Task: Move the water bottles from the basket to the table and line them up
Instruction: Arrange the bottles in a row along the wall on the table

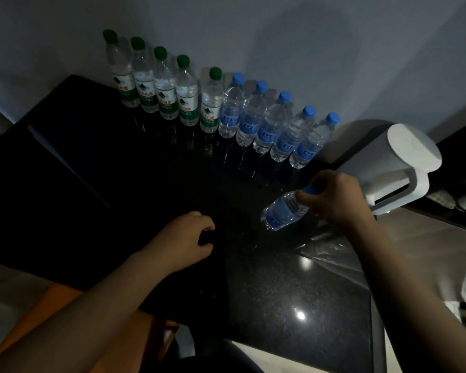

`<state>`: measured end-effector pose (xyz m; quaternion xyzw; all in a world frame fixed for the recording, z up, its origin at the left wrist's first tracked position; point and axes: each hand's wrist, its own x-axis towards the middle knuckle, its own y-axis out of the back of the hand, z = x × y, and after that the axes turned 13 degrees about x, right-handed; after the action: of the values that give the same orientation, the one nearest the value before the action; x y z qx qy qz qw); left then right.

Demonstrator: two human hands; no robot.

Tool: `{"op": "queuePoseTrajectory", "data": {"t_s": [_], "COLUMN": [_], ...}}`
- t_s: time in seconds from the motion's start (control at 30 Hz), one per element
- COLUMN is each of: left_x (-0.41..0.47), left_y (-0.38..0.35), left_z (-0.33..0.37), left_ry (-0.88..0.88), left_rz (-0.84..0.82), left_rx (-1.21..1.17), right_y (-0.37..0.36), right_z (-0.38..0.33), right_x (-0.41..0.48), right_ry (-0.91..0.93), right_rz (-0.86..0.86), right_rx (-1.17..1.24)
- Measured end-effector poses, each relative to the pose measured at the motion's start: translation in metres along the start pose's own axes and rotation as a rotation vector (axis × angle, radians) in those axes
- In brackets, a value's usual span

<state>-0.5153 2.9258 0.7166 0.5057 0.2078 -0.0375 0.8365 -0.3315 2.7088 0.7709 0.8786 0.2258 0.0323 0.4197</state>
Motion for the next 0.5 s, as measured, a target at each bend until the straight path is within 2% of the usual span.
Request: {"op": "queuePoseTrajectory", "data": {"t_s": [0.17,0.37,0.5], "left_x": [0.018,0.040,0.052], "left_y": [0.010,0.011,0.010], "left_z": [0.018,0.036,0.043], "left_ry": [-0.010,-0.030,-0.010], "left_rz": [0.013,-0.011,-0.034], "left_rx": [0.000,0.002,-0.016], "right_y": [0.024,0.046,0.056], "right_z": [0.016,0.040,0.054], "right_x": [0.036,0.089,0.125], "right_ry": [-0.008,-0.004,-0.074], "right_rz": [0.039,0.012,-0.045], "right_rx": [-0.013,-0.138,-0.154]}}
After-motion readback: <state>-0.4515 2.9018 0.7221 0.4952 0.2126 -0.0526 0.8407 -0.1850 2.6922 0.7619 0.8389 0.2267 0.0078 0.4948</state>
